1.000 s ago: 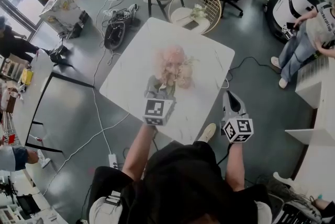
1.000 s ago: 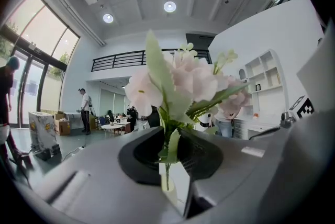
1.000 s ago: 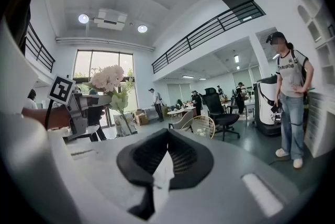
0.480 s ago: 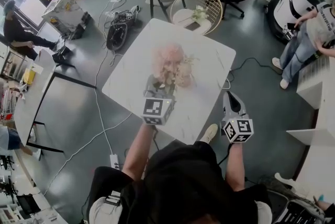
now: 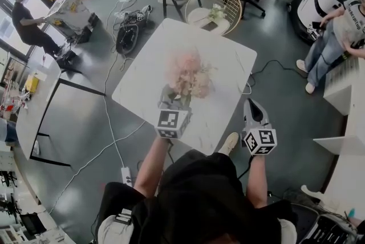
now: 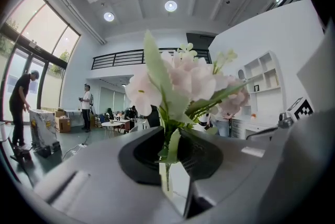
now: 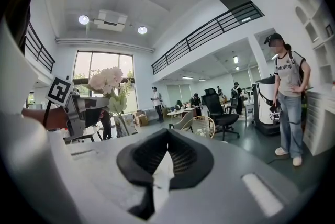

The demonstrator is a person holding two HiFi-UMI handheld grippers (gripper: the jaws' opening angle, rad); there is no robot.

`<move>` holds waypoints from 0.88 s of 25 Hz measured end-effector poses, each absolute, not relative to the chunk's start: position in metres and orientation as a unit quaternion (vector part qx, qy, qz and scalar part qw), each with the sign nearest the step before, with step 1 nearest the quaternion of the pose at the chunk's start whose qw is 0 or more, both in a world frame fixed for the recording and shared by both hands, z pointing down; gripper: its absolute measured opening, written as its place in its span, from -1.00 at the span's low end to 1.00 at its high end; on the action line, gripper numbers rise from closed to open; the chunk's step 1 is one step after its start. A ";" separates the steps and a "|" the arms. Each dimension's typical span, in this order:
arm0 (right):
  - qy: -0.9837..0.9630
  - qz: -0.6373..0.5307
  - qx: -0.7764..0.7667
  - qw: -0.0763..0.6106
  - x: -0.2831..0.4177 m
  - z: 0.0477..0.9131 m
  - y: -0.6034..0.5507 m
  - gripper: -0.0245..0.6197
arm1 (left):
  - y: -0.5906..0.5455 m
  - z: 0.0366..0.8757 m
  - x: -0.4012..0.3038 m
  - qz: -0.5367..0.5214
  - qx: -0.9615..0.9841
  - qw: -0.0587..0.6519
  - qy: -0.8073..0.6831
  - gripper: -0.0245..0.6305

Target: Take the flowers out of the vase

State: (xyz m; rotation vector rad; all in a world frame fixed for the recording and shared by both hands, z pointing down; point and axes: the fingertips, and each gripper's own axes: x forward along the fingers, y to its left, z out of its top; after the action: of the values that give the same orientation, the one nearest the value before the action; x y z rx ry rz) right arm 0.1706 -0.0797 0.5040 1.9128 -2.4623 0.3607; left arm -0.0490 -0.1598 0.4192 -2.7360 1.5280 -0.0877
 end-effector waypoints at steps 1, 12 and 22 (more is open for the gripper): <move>-0.784 0.114 0.610 0.002 0.171 0.503 -0.079 -0.91 | -0.159 0.422 -0.049 -0.030 -0.873 0.003 0.486 -0.73; -0.783 0.102 0.614 0.009 0.172 0.497 -0.074 -0.91 | -0.141 0.455 -0.046 -0.051 -0.878 -0.009 0.476 -0.73; -0.785 0.099 0.612 0.017 0.166 0.498 -0.075 -0.91 | -0.132 0.479 -0.041 -0.066 -0.882 -0.025 0.465 -0.74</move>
State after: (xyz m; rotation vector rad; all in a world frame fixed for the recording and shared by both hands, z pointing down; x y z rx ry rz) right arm 0.1663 -0.0749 0.4984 1.9006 -2.4391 0.3085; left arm -0.0413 -0.1322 0.4786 -2.8166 1.4860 -0.2111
